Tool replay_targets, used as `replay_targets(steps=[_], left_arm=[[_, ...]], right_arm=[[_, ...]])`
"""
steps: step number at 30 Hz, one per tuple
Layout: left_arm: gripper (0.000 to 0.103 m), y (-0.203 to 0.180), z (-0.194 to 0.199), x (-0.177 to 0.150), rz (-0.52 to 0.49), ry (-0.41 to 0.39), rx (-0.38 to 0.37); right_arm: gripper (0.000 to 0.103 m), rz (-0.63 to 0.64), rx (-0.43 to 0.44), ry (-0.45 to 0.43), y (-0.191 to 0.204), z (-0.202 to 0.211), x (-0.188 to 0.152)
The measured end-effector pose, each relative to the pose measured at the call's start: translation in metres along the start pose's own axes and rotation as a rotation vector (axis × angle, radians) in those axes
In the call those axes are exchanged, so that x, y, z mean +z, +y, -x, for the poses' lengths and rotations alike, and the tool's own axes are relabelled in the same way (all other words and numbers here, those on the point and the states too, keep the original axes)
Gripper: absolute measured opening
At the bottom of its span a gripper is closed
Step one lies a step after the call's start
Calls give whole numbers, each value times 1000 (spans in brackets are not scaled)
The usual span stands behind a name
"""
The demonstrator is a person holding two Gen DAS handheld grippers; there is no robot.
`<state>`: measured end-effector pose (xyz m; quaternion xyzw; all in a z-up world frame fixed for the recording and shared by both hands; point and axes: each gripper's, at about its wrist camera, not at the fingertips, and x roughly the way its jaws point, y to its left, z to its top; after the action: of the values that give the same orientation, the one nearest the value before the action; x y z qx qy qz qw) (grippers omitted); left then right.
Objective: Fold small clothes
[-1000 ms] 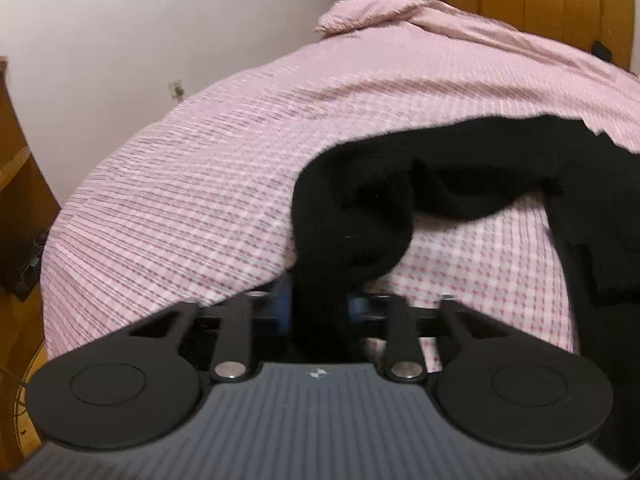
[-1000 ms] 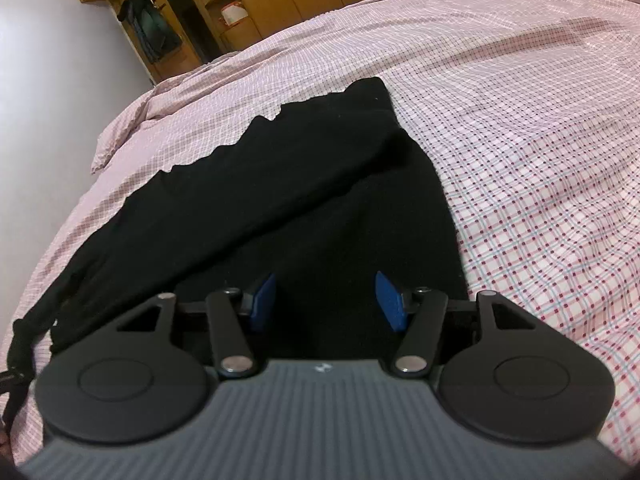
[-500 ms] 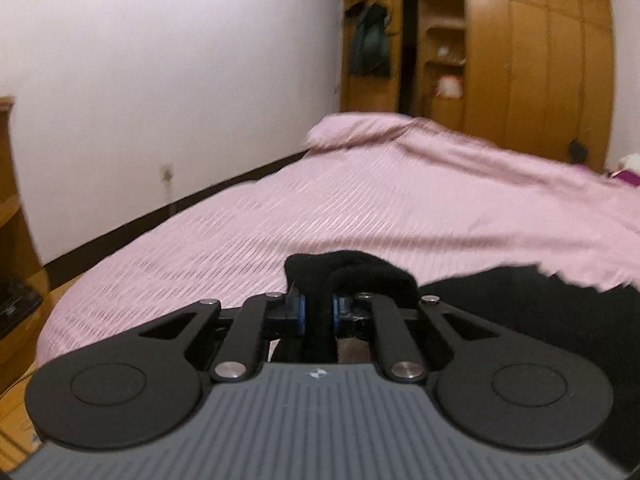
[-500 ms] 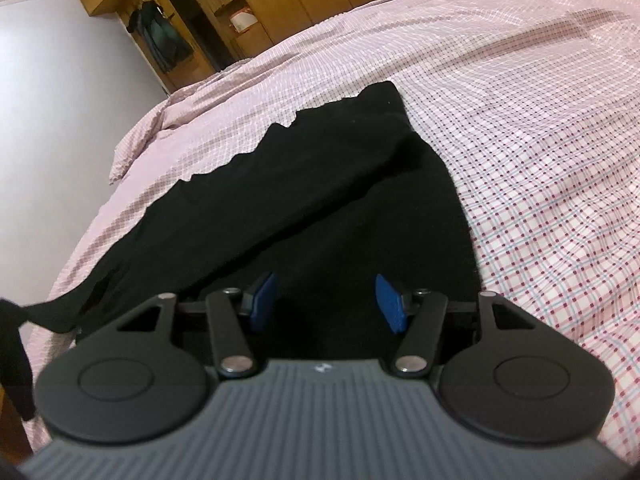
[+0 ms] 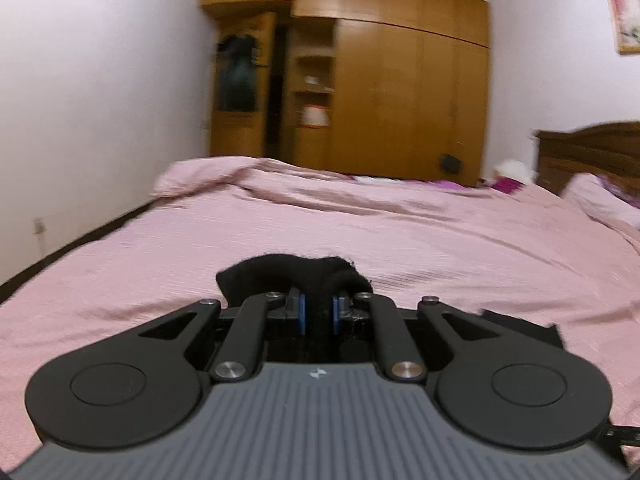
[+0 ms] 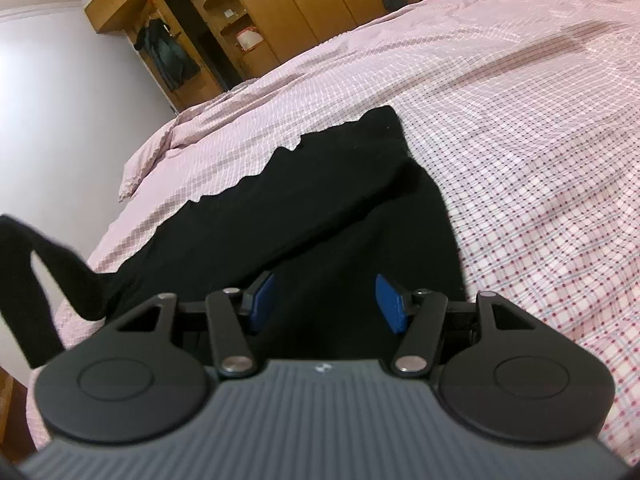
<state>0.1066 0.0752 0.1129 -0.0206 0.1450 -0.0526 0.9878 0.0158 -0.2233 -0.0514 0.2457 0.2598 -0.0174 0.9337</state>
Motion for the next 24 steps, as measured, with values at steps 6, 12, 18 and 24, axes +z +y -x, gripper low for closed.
replay_targets(steps=[6, 12, 18, 24], left_arm=[[13, -62, -35, -27, -23, 118, -130], [14, -99, -82, -73, -38, 275, -185], [24, -111, -102, -111, -39, 413, -204], [63, -105, -96, -120, -56, 446, -143]], right_arm=[[59, 13, -23, -18, -8, 4, 0], [59, 30, -41, -15, -16, 1, -2], [57, 2, -36, 2, -28, -5, -6], [57, 12, -33, 1, -28, -9, -7]])
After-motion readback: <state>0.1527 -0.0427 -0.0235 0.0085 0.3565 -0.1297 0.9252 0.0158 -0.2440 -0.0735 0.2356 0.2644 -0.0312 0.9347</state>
